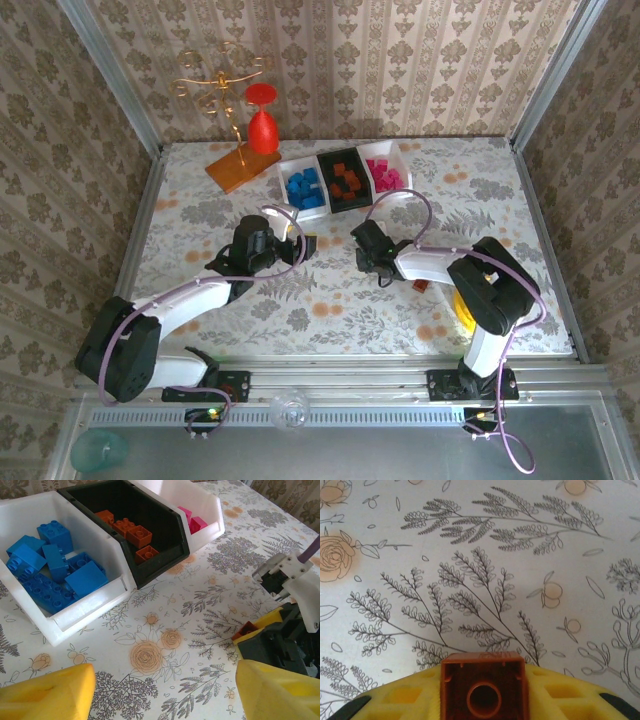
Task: Sort the legos into containers by color
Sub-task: Pick up the lego from the center of the table, then place the lego in the container.
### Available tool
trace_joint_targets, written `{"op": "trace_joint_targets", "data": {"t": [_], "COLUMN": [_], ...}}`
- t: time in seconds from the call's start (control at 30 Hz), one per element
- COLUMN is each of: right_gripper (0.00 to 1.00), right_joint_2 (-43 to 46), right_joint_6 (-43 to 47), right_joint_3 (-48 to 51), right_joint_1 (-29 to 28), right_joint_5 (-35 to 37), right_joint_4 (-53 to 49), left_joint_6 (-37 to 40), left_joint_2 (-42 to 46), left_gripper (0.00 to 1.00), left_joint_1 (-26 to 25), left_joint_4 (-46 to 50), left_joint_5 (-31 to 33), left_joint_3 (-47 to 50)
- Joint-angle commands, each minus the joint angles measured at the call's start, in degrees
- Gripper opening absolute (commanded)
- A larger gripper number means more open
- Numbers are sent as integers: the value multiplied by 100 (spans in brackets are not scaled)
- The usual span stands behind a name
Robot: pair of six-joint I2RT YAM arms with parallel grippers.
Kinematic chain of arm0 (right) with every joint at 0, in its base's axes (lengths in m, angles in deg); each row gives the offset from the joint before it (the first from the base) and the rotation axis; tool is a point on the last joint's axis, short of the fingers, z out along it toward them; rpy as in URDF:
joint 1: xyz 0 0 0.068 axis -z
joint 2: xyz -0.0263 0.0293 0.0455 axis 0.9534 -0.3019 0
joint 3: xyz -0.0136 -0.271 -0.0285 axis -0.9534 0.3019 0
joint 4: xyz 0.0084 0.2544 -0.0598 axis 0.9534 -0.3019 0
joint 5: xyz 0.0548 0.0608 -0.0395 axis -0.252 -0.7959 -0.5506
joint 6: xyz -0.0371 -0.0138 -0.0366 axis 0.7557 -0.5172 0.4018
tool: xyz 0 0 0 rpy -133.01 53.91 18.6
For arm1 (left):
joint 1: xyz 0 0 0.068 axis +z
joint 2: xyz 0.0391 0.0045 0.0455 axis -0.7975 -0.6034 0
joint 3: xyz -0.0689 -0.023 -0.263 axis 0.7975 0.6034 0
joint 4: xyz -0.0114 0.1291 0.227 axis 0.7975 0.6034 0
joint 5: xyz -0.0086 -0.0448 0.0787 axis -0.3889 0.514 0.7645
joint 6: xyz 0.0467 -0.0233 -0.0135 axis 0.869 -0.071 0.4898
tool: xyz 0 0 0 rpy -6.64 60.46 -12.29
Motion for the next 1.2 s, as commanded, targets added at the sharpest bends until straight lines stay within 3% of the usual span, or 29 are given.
{"op": "trace_joint_targets", "data": {"t": [0.0,0.17,0.37,0.73,1.0,1.17], "right_gripper": [35,28,28,29,33,38], "right_joint_2": [-99,222,459,-896,-2202,-2548], "right_joint_6": [59,139,114,35,-79,-64], "right_joint_3": [-159,-151,-446,-2477,-4037,-4500], "right_joint_1": [31,44,268,1008,1211,1241], "right_joint_5": [112,-172,-703,-1289,-1294,-1347], "right_joint_4": [204,412,707,760,337,96], "left_joint_6": [8,-5,-10,-75,-107,-62], "left_joint_2": [76,-38,-126,-315,-383,-397], "left_gripper": [75,76,76,76,77,78], "left_joint_1": [-46,-28,-20,-11,-186,-239], "left_joint_4": [-20,-139,-421,-911,-606,-678], "left_joint_5": [-39,-114,-180,-153,1300,1449], "left_joint_3": [78,77,144,331,314,352]}}
